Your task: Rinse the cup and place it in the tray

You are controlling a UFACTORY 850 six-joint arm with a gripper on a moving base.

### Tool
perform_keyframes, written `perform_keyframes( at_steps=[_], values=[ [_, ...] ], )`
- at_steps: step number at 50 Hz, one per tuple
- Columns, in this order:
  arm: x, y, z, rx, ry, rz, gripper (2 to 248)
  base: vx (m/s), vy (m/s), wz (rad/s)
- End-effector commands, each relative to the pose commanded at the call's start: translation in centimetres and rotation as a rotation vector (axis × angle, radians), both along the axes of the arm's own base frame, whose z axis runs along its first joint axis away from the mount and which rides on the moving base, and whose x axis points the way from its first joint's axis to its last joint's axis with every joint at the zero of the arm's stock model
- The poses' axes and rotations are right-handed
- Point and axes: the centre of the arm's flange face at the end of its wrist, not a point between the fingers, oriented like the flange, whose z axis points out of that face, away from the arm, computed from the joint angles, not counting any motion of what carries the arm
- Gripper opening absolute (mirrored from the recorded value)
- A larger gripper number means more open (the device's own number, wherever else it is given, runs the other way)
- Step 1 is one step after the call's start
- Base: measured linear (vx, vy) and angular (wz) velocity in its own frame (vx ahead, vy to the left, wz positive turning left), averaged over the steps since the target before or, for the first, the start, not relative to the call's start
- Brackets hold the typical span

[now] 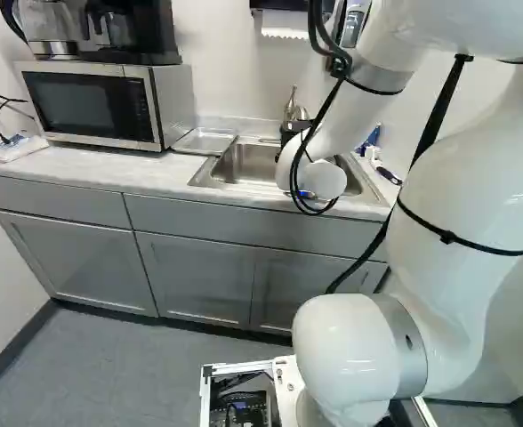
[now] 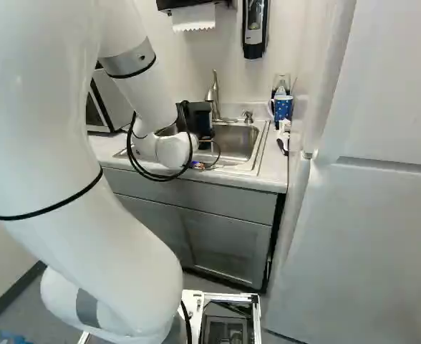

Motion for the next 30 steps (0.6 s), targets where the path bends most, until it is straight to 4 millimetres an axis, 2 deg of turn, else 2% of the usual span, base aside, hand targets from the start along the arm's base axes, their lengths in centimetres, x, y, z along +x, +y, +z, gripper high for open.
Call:
perform_keyframes(
  at_steps=[11,30],
  values=[
    [0.5,-1.3,0.0,0.000,-0.001,-0.030,122,0.000,0.000,0.000],
    [0.8,-1.4,0.3,-0.002,-0.032,-0.029,122,0.000,0.000,0.000]
  ],
)
